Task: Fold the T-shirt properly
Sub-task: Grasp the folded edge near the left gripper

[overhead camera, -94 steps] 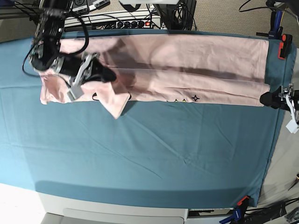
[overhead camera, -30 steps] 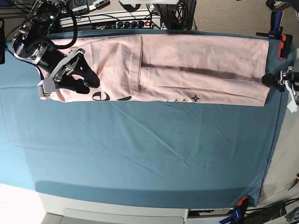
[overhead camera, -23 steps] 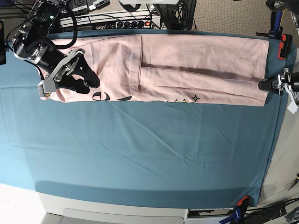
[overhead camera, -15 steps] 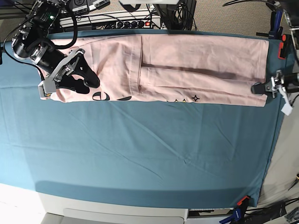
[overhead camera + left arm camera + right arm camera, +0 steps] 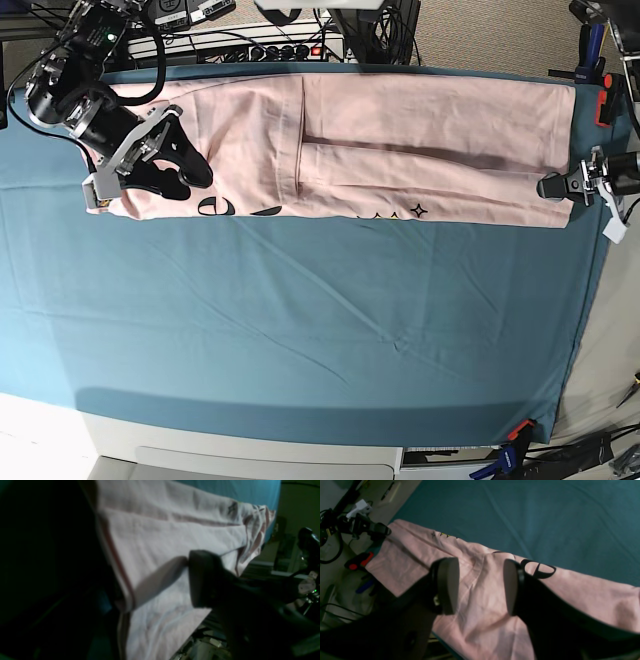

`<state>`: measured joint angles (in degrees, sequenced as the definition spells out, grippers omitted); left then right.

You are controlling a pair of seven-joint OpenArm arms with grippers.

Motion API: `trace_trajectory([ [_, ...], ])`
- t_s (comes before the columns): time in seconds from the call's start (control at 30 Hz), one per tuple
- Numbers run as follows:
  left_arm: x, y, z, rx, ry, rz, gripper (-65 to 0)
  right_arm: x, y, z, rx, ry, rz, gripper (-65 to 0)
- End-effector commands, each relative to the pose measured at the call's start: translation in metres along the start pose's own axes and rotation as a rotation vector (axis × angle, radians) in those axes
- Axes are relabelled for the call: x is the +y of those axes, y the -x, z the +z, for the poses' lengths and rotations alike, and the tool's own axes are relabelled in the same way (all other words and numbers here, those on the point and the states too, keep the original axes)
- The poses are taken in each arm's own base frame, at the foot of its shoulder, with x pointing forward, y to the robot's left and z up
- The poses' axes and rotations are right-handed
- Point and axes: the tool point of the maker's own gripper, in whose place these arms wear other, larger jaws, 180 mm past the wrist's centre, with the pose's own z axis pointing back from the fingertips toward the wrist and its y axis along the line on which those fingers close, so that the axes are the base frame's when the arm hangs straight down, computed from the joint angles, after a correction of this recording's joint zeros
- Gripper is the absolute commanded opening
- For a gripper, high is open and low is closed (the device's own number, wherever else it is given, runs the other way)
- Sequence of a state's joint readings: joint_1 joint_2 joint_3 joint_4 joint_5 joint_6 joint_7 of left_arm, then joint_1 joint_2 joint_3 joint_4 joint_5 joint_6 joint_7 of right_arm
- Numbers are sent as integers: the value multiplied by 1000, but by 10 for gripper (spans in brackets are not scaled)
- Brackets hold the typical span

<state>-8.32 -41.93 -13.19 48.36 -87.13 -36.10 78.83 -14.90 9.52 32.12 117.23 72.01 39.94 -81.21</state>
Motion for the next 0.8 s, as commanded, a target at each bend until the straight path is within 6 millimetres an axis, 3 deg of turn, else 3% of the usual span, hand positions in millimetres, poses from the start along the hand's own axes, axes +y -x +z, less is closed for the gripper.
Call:
trace_trajectory([
  [0.0,8,3,11,40,-52,-15,-278,3,-13,2,-42,-13,24,-356],
  [0.17,9,5,11,43,-54,-11,-322,3,-13,2,-42,-13,24,-356],
  [0.77,9,6,10,45,-49,-35,-322,3,-13,2,-42,-12,24,-356],
])
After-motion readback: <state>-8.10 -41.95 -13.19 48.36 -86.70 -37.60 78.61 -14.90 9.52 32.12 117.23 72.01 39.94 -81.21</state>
